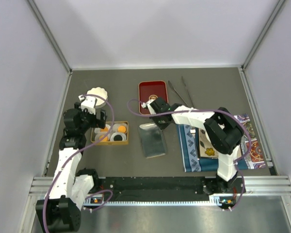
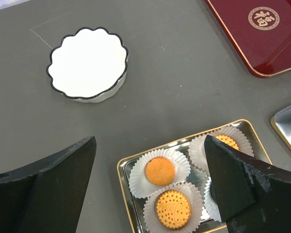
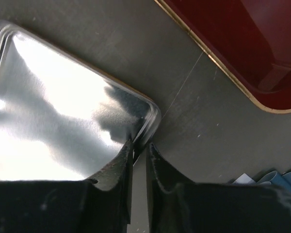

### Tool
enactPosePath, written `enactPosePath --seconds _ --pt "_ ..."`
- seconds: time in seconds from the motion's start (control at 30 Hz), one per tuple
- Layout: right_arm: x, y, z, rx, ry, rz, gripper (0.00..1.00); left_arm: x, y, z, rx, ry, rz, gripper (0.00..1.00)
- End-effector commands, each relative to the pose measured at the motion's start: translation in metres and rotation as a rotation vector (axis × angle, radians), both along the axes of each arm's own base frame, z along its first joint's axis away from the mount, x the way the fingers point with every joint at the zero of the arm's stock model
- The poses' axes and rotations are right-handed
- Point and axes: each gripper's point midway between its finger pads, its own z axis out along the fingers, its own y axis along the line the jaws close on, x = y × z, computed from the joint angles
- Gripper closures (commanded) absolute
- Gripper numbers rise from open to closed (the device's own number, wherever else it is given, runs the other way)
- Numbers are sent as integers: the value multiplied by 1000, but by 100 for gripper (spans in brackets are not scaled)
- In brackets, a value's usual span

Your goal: Pack the cookies

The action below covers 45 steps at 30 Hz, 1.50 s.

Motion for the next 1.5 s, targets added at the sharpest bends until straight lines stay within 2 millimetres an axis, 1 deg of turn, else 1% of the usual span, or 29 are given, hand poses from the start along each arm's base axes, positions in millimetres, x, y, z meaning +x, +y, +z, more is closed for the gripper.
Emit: enactPosePath --seconds 0.0,0.07,0.13,0.2,0.3,0.33,0.4,0.43,0.57,0.6,0.63,0.7,0.73,0.77,0.8,0.83,0.87,0.93,0.97,1.0,1.03,1.07,1.1,1.13,1.27,1.3,1.33,1.4,1.47 --pt "-8 -3 -23 -63 27 21 93 4 2 16 25 -74 0 1" --pt "-6 -2 -12 -48 11 26 100 4 2 13 28 -67 -3 1" --pt "-6 0 -3 -38 6 36 100 5 0 12 27 -66 -19 1" --pt "-4 5 12 -16 -6 50 100 4 -5 13 20 -66 -49 1" --pt "-1 12 35 30 -26 68 100 1 -21 17 0 -75 -141 1" --pt "0 13 42 42 -32 72 100 -3 -31 17 -15 -72 -202 1" --pt "6 18 64 70 -59 78 100 -5 -40 21 -32 -66 -264 1" --pt "8 20 72 81 -73 80 100 -8 -49 24 -45 -63 -319 1" --pt "19 28 115 132 -140 80 100 -19 -71 32 -78 -38 -458 2" --pt "20 30 123 141 -151 83 100 -21 -76 32 -81 -40 -484 2" --pt "21 31 138 159 -171 84 100 -23 -80 33 -81 -42 -506 2" --pt "22 33 152 179 -191 89 100 -26 -91 34 -90 -40 -557 2" --pt "23 34 167 202 -213 90 100 -27 -95 33 -95 -33 -575 2" --pt "24 34 173 208 -220 91 100 -26 -98 36 -96 -32 -587 2" --pt "22 36 178 220 -220 96 100 -29 -112 31 -103 -4 -633 2" --pt "22 40 188 245 -226 108 100 -29 -117 33 -103 2 -649 2" --pt "21 40 191 245 -220 111 100 -27 -121 39 -104 -5 -662 2" --pt "21 42 200 256 -231 115 100 -24 -134 39 -96 13 -692 2" --pt "21 42 204 261 -234 116 100 -21 -139 46 -87 2 -701 2" --pt "21 42 206 263 -238 118 100 -21 -148 45 -81 11 -724 2" --pt "22 43 208 268 -243 118 100 -17 -150 45 -68 15 -712 2" --pt "22 44 210 273 -244 118 100 -14 -155 54 -62 -3 -717 2" --pt "22 44 211 274 -244 118 100 -12 -163 50 -60 13 -733 2" --pt "22 45 213 279 -245 119 100 -6 -165 57 -47 -4 -722 2" --pt "20 47 217 293 -245 127 100 6 -174 52 -22 18 -732 2" --pt "19 48 218 296 -246 129 100 9 -178 45 -20 40 -743 2" --pt "18 49 221 301 -249 132 100 10 -180 47 -23 43 -751 2" --pt "17 49 225 309 -255 133 100 10 -185 37 -28 86 -769 2" --pt "17 49 230 319 -261 134 100 12 -188 35 -23 101 -778 2"
